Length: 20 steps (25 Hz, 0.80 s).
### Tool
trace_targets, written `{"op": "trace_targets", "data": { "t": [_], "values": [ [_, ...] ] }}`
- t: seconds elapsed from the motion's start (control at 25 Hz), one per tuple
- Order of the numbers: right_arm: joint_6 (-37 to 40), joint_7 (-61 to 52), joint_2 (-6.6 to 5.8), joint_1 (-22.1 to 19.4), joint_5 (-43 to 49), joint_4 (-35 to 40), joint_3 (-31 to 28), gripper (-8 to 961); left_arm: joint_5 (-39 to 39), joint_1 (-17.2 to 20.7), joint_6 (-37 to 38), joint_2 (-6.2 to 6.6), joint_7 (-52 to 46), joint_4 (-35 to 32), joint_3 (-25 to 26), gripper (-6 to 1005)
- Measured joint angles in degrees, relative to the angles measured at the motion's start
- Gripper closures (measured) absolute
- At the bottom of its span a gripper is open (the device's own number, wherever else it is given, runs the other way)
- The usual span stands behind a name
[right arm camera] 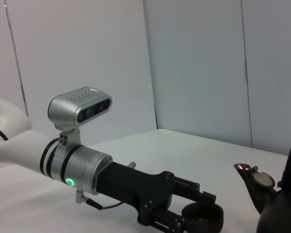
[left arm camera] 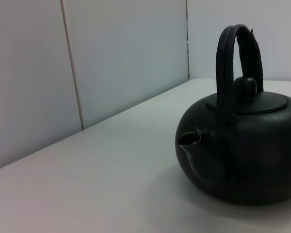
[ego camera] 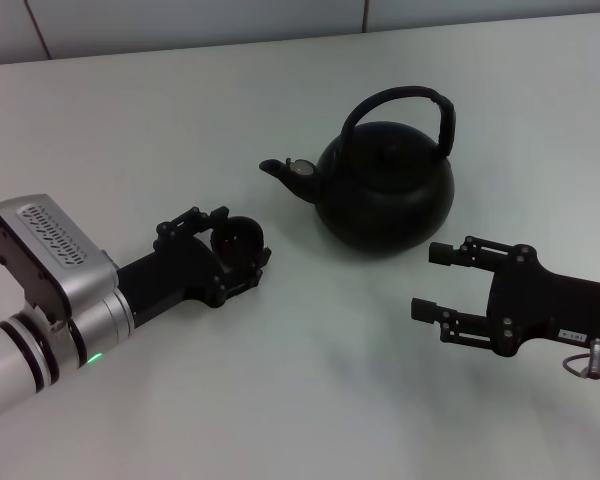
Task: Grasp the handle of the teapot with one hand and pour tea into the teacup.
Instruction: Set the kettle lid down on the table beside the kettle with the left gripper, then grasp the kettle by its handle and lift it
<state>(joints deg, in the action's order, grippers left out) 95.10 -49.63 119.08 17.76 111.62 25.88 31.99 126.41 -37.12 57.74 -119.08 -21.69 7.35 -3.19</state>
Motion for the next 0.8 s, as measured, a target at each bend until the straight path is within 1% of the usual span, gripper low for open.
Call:
{"op": "trace_targets", "data": {
  "t": [0.32, 0.48, 0.56, 0.64, 0.68, 0.8],
  "values": [
    [0.0, -0.2, 0.09, 0.1, 0.0, 0.0, 0.0, 240, -0.1, -0.2, -0.2, 0.0, 0.0, 0.0, 0.1, 197],
    [0.0, -0.2, 0.09, 0.1, 0.0, 0.0, 0.0, 245, -0.1, 0.3, 2.1, 0.29, -0.1, -0.2, 0.5, 194],
    [0.0, -0.2, 0.09, 0.1, 0.0, 0.0, 0.0, 248, -0.1, 1.3, 5.3, 0.65, -0.5, -1.1, 0.6, 194],
    [-0.1, -0.2, 0.09, 0.1, 0.0, 0.0, -0.1, 252, -0.1, 3.2, 11.9, 1.0, -1.7, -3.8, 0.6, 194],
    [-0.1, -0.2, 0.09, 0.1, 0.0, 0.0, -0.3, 253, 0.0, 4.7, 16.7, 1.05, -3.9, -6.7, 0.5, 194],
    [0.0, -0.2, 0.09, 0.1, 0.0, 0.0, -0.5, 258, 0.2, 7.7, 26.2, 1.05, -10.2, -14.2, -0.8, 194]
  ]
}}
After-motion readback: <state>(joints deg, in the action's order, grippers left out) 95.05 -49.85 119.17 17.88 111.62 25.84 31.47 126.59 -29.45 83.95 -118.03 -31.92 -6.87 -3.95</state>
